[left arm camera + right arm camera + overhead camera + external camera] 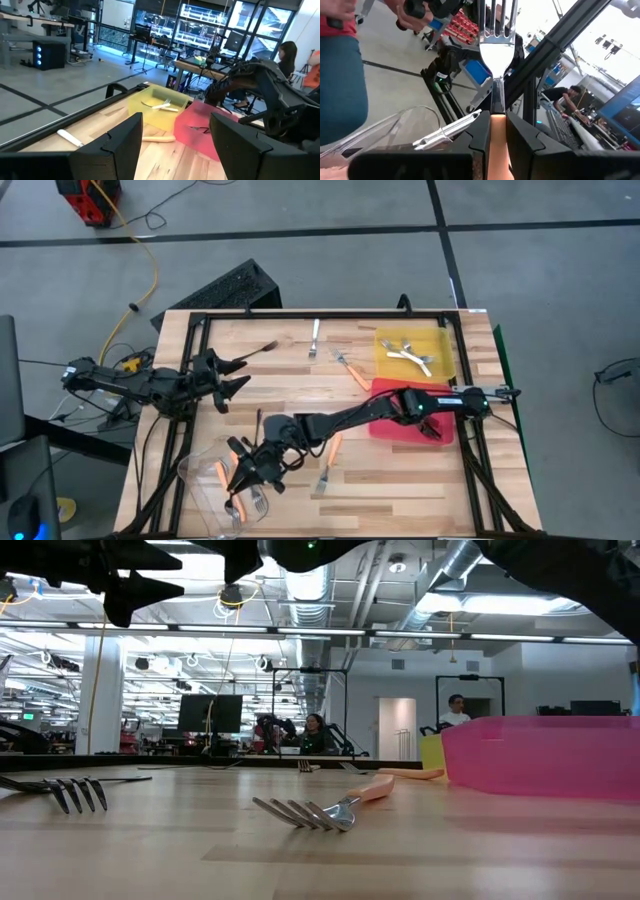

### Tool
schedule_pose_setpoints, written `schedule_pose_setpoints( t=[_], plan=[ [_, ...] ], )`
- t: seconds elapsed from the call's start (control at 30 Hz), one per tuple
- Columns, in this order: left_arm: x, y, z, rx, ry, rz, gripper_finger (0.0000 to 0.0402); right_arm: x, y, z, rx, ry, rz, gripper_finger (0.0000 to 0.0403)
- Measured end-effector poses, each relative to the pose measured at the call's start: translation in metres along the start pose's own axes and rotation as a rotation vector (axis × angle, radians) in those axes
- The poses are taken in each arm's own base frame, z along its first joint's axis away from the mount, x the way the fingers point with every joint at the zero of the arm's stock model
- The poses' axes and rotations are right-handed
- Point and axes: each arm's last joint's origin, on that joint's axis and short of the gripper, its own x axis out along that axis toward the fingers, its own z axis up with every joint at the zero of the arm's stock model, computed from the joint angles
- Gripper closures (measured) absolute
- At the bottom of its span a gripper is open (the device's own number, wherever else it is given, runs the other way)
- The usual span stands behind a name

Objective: Sort silverware by color (type)
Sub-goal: Put the orange fork into the transparent bin

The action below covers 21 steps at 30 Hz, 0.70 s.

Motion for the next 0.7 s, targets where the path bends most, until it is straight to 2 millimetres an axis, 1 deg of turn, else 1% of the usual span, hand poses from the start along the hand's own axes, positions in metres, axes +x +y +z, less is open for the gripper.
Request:
schedule_pose_setpoints(
  t=[0.2,0.43,0.7],
  plan=[
    [0.0,0.0,0.0,0.008,-0.001,0.006,0.0187,-0.004,0.003,-0.011,-0.103,0.075,0.061,0.0332],
    [0.0,0.0,0.0,0.011,-0.002,0.008,0.0187,-0.003,0.005,-0.01,-0.148,0.037,0.104,0.0332],
    [0.0,0.0,0.0,0.011,-0.002,0.008,0.0187,0.001,0.011,-0.006,-0.264,0.023,0.117,0.0332]
  ],
)
